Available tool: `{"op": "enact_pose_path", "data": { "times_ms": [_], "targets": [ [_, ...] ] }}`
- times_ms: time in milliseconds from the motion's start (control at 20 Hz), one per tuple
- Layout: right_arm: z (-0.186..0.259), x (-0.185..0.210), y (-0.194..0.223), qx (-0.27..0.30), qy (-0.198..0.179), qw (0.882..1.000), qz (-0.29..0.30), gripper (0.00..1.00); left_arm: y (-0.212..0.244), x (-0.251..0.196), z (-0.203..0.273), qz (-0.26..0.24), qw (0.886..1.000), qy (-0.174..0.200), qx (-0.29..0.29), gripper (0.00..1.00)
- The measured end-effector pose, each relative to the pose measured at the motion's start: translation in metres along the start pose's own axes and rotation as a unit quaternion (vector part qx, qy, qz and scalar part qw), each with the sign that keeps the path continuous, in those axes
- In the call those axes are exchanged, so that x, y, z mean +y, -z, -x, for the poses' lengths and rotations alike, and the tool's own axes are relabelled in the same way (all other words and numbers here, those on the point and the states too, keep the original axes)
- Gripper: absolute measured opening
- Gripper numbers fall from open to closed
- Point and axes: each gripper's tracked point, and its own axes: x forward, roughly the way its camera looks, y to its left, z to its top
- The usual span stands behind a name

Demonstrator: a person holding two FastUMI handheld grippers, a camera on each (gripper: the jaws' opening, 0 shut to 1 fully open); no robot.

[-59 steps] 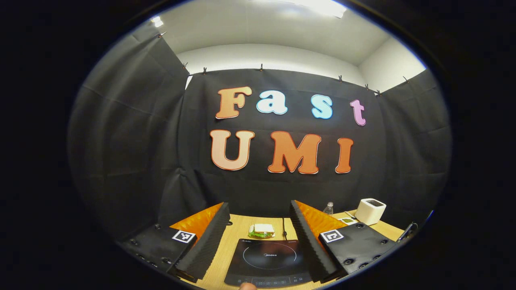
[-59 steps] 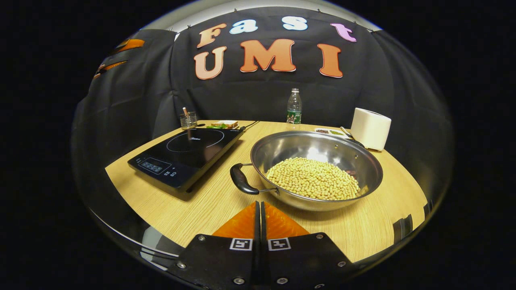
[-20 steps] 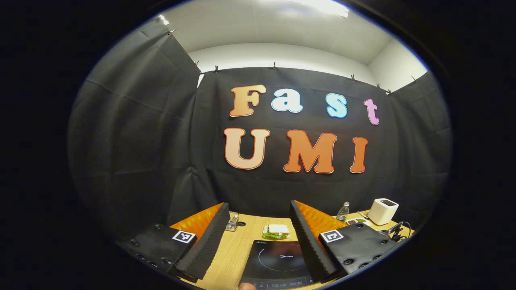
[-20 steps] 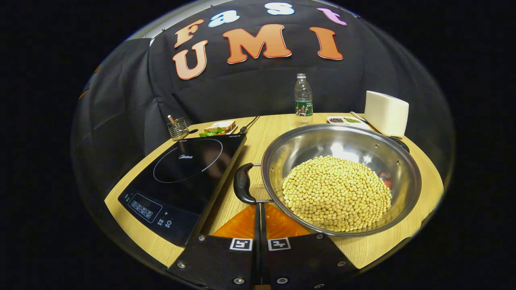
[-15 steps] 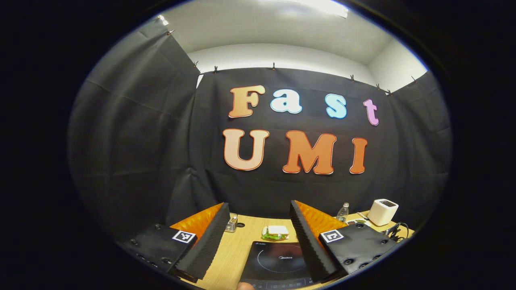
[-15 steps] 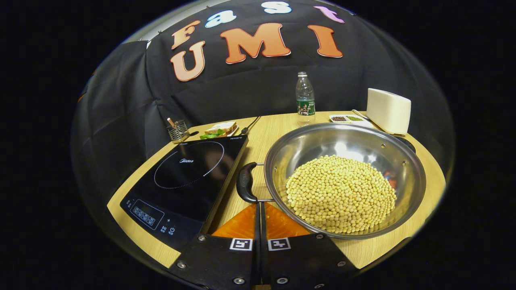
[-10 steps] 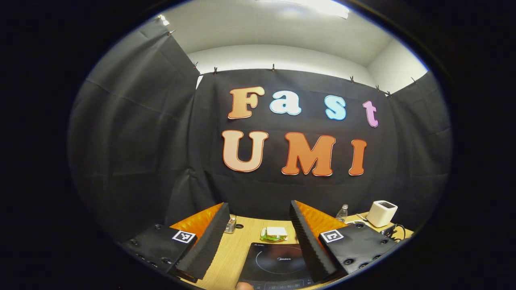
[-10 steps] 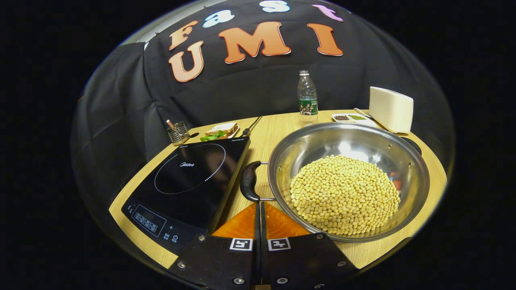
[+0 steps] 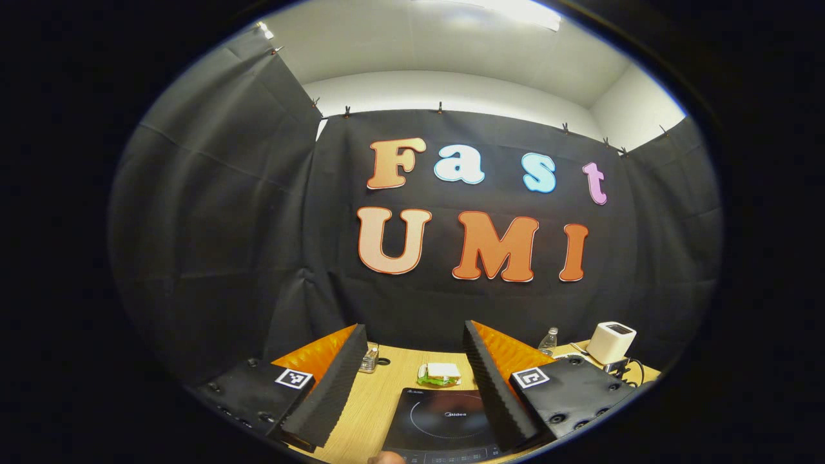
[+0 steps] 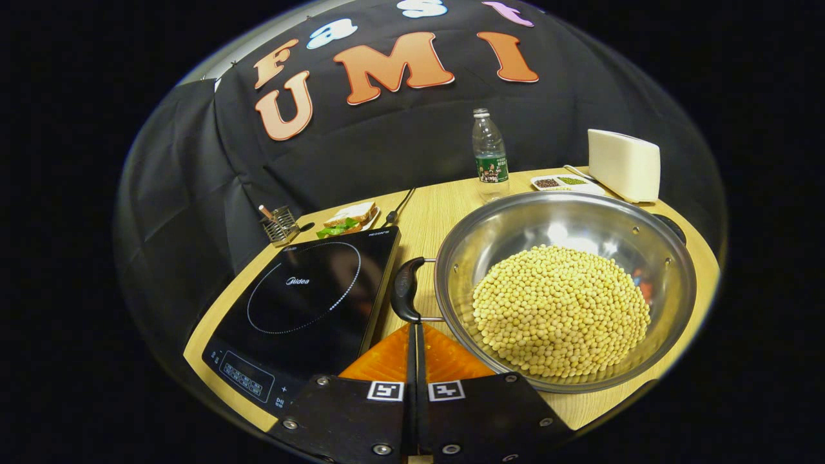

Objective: First push the handle of the pot to place it horizontally, then grasp the pot with both hands and set it on the induction cooktop.

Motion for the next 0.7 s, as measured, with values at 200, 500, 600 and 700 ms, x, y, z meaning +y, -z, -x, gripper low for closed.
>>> {"op": "enact_pose_path", "data": {
  "times_ms": [200,500,600,700],
  "targets": [
    [-0.006,0.002,-0.005,-0.004,0.004,1.000,0.001,0.00,0.002,0.005,-0.001,0.000,1.000,-0.004,0.002,0.97],
    [-0.016,0.004,-0.012,-0.011,0.009,1.000,0.009,0.00,0.000,0.008,0.002,-0.004,1.000,-0.009,-0.002,0.97],
    [-0.014,0.002,-0.011,-0.010,0.014,1.000,0.015,0.00,-0.001,0.006,0.005,-0.003,1.000,-0.009,-0.003,0.97],
    [-0.005,0.005,-0.008,-0.011,0.010,1.000,0.027,0.00,-0.002,0.002,0.005,0.003,1.000,-0.008,-0.004,0.97]
  ]
}}
